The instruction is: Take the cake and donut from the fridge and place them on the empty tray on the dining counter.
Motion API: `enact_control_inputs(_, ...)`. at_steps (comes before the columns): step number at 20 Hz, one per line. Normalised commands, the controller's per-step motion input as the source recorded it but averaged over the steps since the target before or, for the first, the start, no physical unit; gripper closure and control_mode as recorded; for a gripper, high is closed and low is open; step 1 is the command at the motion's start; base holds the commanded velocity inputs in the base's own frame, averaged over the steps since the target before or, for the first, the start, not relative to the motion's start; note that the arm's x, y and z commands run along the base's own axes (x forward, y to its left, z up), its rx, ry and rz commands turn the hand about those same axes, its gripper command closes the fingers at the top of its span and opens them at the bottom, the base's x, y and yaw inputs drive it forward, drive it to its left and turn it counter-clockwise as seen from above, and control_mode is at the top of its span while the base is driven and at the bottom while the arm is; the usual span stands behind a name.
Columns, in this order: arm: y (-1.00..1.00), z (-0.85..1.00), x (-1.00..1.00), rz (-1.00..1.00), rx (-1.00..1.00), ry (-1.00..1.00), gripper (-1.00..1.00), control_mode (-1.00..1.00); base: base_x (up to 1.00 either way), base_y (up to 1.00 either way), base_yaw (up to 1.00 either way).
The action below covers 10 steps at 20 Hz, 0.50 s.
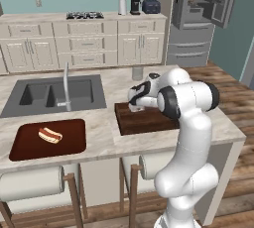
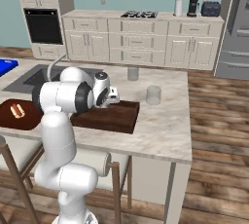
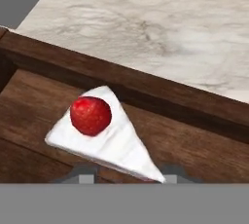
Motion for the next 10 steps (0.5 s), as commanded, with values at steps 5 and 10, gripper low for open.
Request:
enact_control_inputs(5,0.0,0.0,-0.38,0.0,0.0,0.05,-1.0,-1.0,0.0,0.0,0.0)
enact_control_inputs(10,0.0,0.05,-0.49,0.0,0.0,0.09,-1.0,-1.0,0.0,0.0,0.0)
